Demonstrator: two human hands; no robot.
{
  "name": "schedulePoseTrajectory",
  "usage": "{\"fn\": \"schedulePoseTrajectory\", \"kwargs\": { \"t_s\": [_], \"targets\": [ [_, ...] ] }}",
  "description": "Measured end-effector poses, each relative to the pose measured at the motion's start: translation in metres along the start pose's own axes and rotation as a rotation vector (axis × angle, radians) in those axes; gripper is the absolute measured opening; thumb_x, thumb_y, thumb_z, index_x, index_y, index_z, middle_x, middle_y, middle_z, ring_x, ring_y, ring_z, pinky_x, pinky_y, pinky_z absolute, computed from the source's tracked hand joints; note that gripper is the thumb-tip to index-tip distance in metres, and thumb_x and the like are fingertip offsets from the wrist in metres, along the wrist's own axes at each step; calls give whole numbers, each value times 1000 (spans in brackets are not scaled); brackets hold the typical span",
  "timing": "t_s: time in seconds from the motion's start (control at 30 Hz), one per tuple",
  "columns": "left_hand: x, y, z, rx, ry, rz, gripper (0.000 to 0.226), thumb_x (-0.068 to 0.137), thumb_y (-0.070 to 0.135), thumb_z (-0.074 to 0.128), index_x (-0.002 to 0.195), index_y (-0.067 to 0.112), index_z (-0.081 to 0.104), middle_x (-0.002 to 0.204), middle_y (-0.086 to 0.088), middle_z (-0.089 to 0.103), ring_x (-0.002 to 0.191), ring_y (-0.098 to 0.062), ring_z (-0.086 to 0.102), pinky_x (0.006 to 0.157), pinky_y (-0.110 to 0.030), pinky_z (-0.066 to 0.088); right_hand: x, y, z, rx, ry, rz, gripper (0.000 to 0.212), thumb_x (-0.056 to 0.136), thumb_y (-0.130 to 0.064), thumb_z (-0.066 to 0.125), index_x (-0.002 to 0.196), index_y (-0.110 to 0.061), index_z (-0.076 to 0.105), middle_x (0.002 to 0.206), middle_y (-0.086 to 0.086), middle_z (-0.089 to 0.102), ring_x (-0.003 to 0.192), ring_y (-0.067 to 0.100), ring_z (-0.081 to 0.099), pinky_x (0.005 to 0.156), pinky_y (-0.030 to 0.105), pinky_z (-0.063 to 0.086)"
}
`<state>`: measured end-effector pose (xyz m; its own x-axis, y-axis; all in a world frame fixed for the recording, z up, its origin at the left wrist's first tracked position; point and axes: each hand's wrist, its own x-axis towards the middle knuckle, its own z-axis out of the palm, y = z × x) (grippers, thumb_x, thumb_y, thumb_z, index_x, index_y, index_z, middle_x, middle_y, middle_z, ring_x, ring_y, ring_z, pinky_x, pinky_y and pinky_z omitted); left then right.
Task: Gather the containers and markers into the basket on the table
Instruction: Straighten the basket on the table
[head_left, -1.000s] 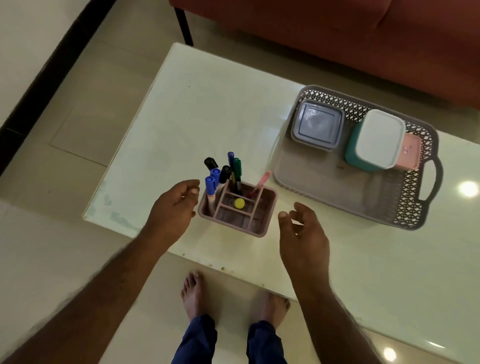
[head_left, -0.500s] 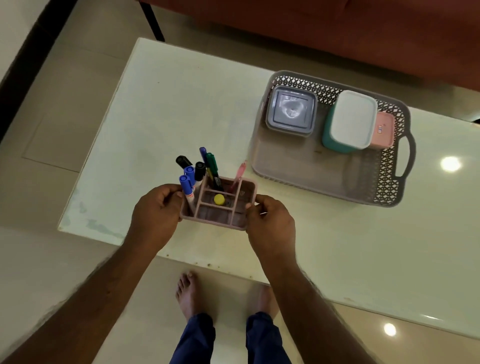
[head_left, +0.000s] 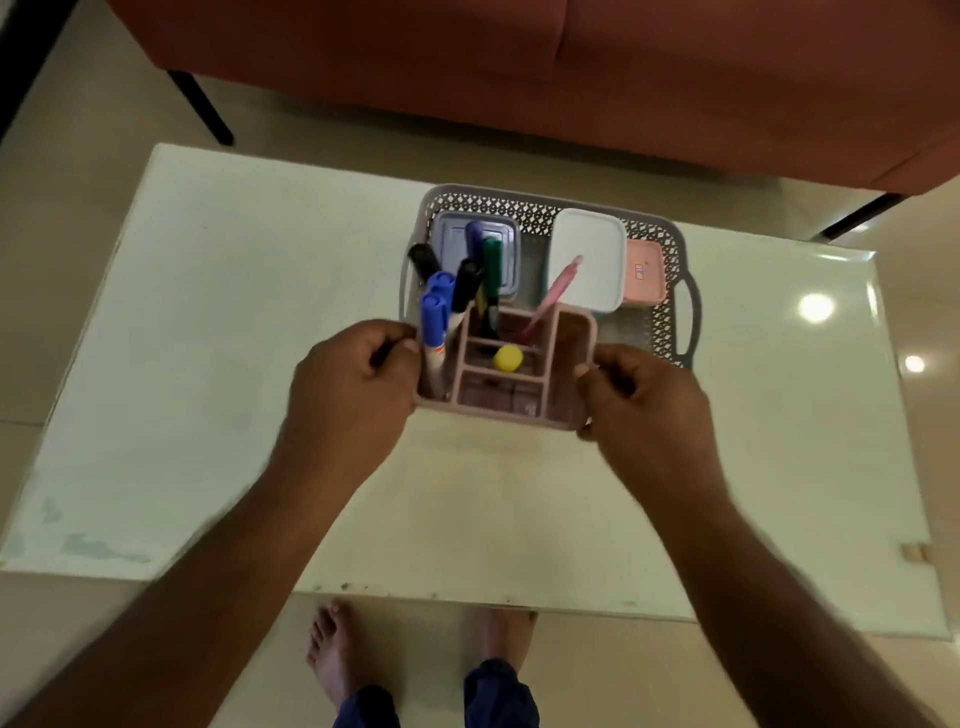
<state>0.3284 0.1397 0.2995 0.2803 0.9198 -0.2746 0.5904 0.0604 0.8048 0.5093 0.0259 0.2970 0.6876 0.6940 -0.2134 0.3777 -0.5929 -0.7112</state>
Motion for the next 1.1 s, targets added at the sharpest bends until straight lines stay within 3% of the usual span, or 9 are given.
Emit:
{"fn": "schedulePoseTrajectory", "kwargs": {
  "t_s": [0.1,0.23,0.3,0.43,0.67,0.87,1.0,1.1],
  "targets": [
    [30,15,29,39,-70,66,18,96,24,54,100,27,71,78,3,71,71,-23,69,73,-43,58,28,15,-16,-1,16,25,18,86,-32,55,90,-24,72,74,-1,73,68,25,71,70,46,59],
    [58,18,61,164,-128,112,21,98,23,52,105,22,71,82,5,68,70,-14,62,66,-29,51,58,38,-17,-18,2,83,18,91,-22,58,91,-22,75,78,-3,74,71,25,72,72,46,60],
    [66,15,70,216,-146,110,21,98,23,52,105,19,71,86,1,68,74,-17,62,67,-28,48,70,47,-13,-52,-16,80,18,90,-22,57,92,-21,75,77,-3,74,71,24,71,73,44,60],
    [74,5,81,307,-168,77,21,96,23,54,101,15,72,87,-5,70,80,-25,64,75,-37,55,82,56,-4,-112,-72,60,19,91,-20,57,96,-20,75,81,-1,73,73,22,70,74,41,60],
    [77,-7,92,323,-185,65,21,94,25,54,101,22,73,82,-1,70,76,-23,65,78,-45,57,91,71,5,-168,-105,75,18,92,-23,56,94,-21,73,82,0,73,74,23,70,72,39,59],
    [76,-11,94,310,-191,65,20,94,25,53,95,19,72,79,-2,70,75,-25,65,76,-47,57,91,74,4,-169,-125,69,20,95,-25,56,92,-18,74,77,0,71,72,19,70,61,25,52],
    [73,-13,84,364,-113,85,21,95,26,55,105,18,71,93,-3,72,84,-24,66,77,-34,54,89,78,-5,-100,-61,103,23,92,-31,58,98,-15,73,86,5,73,79,27,71,77,45,59],
    [77,-13,67,364,40,149,23,92,26,59,110,21,71,103,-2,73,93,-23,66,80,-28,48,85,75,-24,-232,67,39,27,92,-31,60,112,-18,72,102,6,74,93,29,69,87,32,52]
  ]
}}
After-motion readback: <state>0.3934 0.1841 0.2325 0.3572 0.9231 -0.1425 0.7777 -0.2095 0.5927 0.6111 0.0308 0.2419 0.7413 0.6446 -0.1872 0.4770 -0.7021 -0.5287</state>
